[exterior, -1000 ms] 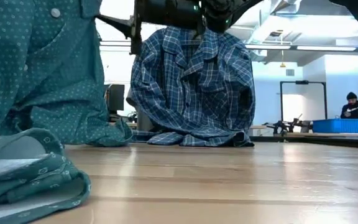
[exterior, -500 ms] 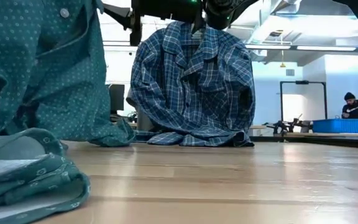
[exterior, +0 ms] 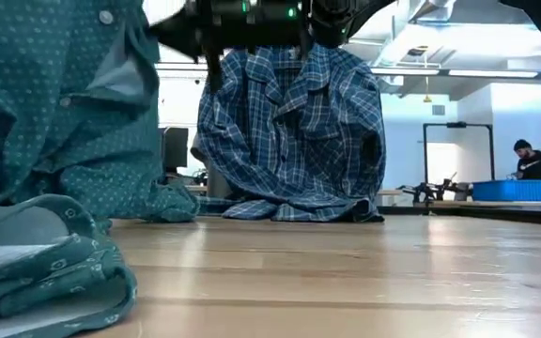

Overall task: Hang clothes
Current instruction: Put the green polo shirt on the gray hanger

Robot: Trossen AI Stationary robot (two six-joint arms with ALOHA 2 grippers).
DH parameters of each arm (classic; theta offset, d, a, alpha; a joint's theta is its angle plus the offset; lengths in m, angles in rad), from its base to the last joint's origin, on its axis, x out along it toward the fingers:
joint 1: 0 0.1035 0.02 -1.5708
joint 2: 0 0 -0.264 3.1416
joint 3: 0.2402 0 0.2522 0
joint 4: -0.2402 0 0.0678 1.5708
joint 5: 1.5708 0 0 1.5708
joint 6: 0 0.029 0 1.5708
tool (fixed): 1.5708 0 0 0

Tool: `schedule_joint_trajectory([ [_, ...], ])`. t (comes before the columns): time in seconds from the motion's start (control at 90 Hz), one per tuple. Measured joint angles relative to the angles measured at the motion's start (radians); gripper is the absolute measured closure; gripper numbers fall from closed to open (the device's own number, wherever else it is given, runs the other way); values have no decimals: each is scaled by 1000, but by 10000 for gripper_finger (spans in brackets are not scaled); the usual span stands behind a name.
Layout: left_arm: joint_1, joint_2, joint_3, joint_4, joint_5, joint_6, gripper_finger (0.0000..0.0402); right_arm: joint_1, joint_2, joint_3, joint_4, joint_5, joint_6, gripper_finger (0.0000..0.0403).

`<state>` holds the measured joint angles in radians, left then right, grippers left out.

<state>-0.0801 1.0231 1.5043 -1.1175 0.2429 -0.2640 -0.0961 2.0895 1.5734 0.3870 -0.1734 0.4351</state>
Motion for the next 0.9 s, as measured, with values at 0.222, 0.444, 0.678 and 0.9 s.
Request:
schedule_joint_trajectory([
  [0.222,-40,-3,0,-197,-20,-59,376,-81,-35,0,-199,-1,-122,402],
  [0.444,-44,-3,0,-342,-168,-128,376,-121,-77,0,-351,40,-233,402],
  [0.678,-44,-9,0,-455,-331,-266,376,-129,-78,0,-443,75,-237,403],
  [0.9,-44,-40,26,-453,-477,-334,376,-133,-78,2,-507,91,-260,403],
])
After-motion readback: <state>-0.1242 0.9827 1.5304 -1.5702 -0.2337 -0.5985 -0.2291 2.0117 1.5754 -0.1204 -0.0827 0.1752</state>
